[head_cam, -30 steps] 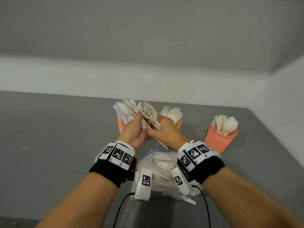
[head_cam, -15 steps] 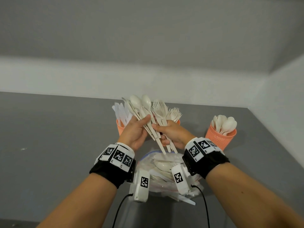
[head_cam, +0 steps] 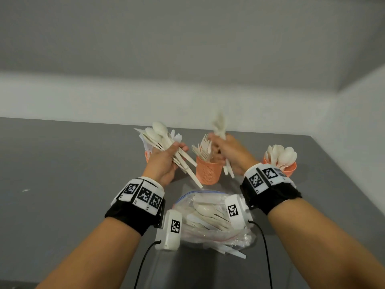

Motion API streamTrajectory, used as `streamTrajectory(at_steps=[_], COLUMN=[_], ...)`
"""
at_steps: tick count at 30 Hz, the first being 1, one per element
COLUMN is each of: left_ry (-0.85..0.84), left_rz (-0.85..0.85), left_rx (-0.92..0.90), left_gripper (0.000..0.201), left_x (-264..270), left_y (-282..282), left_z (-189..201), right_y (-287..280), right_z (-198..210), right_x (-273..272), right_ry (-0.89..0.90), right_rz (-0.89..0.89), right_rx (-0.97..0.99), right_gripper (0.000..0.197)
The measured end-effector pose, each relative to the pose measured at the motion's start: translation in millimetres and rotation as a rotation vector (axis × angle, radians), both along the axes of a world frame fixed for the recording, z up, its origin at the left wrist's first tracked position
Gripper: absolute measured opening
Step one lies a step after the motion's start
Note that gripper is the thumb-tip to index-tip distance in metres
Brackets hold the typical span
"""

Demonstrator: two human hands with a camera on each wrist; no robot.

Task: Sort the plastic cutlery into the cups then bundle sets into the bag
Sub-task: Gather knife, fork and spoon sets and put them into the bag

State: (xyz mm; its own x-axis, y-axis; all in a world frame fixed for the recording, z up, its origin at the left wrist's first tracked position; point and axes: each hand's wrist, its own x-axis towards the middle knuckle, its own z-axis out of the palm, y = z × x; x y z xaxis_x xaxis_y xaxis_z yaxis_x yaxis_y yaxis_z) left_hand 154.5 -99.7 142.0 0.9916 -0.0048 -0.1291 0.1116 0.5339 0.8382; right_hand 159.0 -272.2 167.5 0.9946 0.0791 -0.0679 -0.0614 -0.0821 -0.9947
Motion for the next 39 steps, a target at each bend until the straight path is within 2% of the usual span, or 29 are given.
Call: streamTrajectory(at_steps=[2,5,8,11,15,19,22,24,27,28,29,32,34,36,39], left_ry=[-0.028,-0.058,-0.051,-0.042,-0.049,-0.037,-0.027,-0.027,-0.053,-0.059,-0.06,-0.052,-0.047,-0.041,-0.045], left_rz=[-0.003,-0.037,-0.078,-0.134,-0.187,-0.226,-0.224,-0.202,-0.189,-0.192,-0.195,-0.191,-0.185,-0.179,-0.197], left_rx=[-0.022,-0.033,-0.004,0.038,0.086,0.105,0.113,0.136,0.193,0.197,0.196,0.201,0.213,0.227,0.236], left_gripper=[0.012,0.021,0.025,0.016,0.011,0.014,0.01,0.009,0.01,0.01,0.01,0.009,0.009,0.009,0.01], left_x=[-1,-4,-3,-5,-7,-8,-9,-11,-12,-12,-12,-12,-13,-13,-13], left_y=[3,3,3,3,2,1,-2,-5,-10,-11,-12,-12,-10,-9,-10], left_z=[1,2,1,1,2,1,3,7,11,11,11,11,10,10,11], right_y=[-13,-21,-14,-3,1,8,7,2,-6,-8,-9,-10,-14,-18,-16], right_z=[8,10,-1,-20,-40,-48,-50,-46,-39,-38,-36,-36,-39,-43,-43], right_x=[12,27,40,47,50,46,46,49,51,52,51,53,54,53,46], right_ry=[-0.09,-0.231,-0.251,-0.217,-0.256,-0.323,-0.301,-0.301,-0.415,-0.447,-0.47,-0.471,-0.415,-0.396,-0.335], right_rz=[-0.198,-0.374,-0.403,-0.369,-0.346,-0.318,-0.267,-0.268,-0.316,-0.323,-0.328,-0.343,-0.322,-0.266,-0.134], right_rx=[0.182,0.284,0.259,0.166,0.207,0.047,-0.092,-0.098,-0.095,-0.119,-0.143,-0.174,-0.239,-0.37,-0.709], right_gripper=[0.012,0.013,0.013,0.011,0.036,0.036,0.033,0.041,0.063,0.063,0.057,0.021,0.026,0.03,0.038])
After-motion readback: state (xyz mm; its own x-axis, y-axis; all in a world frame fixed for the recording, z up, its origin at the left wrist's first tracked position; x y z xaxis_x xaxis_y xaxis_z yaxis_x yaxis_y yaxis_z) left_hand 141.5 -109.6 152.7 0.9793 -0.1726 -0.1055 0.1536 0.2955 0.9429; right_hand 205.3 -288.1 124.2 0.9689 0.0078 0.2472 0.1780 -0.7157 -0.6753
